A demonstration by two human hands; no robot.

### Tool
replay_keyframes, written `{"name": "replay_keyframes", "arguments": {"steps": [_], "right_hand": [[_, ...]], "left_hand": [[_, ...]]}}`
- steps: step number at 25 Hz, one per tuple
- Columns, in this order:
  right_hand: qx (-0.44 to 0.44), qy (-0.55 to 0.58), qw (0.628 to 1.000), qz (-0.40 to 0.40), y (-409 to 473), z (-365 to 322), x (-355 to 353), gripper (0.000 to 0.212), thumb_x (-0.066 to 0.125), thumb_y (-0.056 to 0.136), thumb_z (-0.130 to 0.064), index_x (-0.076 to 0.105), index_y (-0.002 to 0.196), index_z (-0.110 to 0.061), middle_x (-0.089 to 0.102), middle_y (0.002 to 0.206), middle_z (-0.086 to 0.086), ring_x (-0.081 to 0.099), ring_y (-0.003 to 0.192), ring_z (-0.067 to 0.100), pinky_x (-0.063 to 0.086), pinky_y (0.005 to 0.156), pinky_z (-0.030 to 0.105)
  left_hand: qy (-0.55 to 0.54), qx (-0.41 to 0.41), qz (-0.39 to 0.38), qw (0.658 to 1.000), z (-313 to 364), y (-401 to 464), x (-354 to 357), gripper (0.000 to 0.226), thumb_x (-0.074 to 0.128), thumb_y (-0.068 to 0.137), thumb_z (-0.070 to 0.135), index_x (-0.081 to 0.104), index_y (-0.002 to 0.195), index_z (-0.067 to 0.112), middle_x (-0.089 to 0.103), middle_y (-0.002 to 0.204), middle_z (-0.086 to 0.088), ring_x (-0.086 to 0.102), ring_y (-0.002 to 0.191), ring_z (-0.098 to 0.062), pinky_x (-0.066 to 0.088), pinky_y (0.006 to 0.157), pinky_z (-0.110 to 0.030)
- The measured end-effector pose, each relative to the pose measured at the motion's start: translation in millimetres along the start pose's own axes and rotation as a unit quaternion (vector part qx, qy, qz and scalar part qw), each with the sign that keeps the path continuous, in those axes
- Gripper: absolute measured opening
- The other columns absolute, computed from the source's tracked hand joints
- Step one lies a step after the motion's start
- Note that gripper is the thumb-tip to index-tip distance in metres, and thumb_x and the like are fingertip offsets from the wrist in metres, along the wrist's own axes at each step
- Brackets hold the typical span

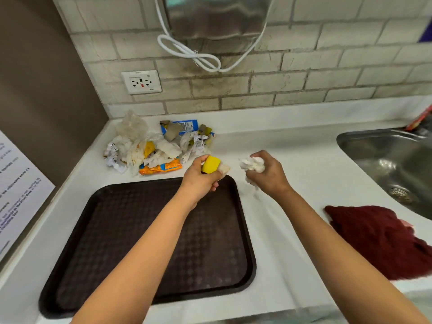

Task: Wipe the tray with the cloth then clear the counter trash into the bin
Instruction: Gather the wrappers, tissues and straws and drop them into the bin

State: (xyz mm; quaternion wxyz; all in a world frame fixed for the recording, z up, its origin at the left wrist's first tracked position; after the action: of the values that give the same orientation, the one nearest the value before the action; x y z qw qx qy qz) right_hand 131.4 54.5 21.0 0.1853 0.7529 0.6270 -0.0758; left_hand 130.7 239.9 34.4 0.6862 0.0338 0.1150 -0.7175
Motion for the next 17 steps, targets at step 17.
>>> {"name": "replay_keyframes", "arguments": {"steps": [17], "right_hand": [[-0.146,-0.088,0.964,0.207,-267.8,63.3,-73.8,0.028,0.057,0.067,-0.006,0.059,0.094,-0.014,0.055,0.093,0.000,0.051,0.087,0.005,0.041,0.083,0.011]], "left_hand": [[-0.011,0.007,-0.148,0.989,-86.3,-232.1,83.5,0.051,0.071,0.076,0.004,0.050,0.115,0.030,0.058,0.093,0.012,0.055,0.079,-0.005,0.045,0.066,-0.010]]}}
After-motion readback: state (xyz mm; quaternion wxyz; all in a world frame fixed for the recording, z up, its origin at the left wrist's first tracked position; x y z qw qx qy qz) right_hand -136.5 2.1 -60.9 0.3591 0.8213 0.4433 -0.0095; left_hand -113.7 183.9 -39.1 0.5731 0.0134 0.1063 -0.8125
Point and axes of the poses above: each hand's wrist, its own y-axis towards the middle knuckle, its own x-axis out of the palm, z = x × y, the point moved 1 cm from there along y, towards the middle knuckle
